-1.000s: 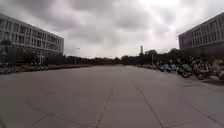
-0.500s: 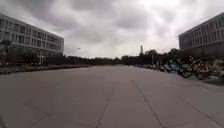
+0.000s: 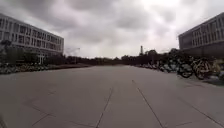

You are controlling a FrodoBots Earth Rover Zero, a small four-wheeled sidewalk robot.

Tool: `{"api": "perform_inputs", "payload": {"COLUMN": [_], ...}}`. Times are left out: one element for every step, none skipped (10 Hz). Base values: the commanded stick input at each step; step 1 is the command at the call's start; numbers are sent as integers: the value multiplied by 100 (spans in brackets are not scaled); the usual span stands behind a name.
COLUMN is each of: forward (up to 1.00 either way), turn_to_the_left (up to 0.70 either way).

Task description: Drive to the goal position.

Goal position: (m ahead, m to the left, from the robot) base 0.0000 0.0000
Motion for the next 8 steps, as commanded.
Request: {"api": "perform_inputs", "payload": {"forward": [5,5,5,5,5,5,5,5], "turn_to_the_left": [0,0,0,0,0,0,0,0]}}
